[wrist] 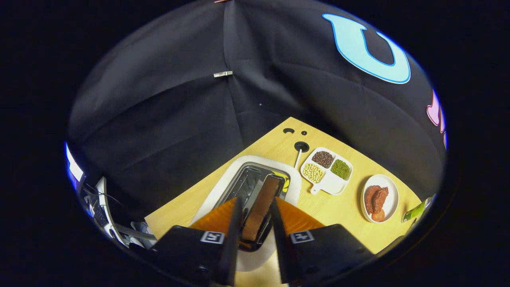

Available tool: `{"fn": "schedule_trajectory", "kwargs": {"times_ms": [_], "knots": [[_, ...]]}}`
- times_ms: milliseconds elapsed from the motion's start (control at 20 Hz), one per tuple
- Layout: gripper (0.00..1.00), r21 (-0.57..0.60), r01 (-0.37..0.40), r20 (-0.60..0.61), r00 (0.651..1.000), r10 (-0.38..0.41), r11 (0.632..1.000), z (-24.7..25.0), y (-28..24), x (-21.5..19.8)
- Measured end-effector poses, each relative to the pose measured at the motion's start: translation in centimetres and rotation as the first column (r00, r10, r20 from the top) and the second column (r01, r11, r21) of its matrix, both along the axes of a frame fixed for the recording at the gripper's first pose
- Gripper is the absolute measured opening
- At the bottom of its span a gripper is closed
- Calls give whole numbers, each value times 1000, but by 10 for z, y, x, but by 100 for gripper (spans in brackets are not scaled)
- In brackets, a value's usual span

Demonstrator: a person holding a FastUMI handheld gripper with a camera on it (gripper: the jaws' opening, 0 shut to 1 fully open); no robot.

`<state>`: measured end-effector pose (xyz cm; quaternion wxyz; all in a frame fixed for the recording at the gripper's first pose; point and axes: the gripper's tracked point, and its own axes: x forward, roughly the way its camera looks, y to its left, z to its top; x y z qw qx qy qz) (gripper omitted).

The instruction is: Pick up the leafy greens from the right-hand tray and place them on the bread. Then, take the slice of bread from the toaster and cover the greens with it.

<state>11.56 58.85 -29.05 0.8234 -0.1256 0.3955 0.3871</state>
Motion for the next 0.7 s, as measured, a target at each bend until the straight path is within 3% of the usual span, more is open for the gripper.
{"fn": "schedule_trajectory", "kwargs": {"times_ms": [150,400,700], "knots": [[18,-14,46,-20,999,-46,999,0,-7,5],[13,39,64,-33,997,-63,997,20,-9,6],[13,164,96,-10,995,-95,982,87,-37,14]]}}
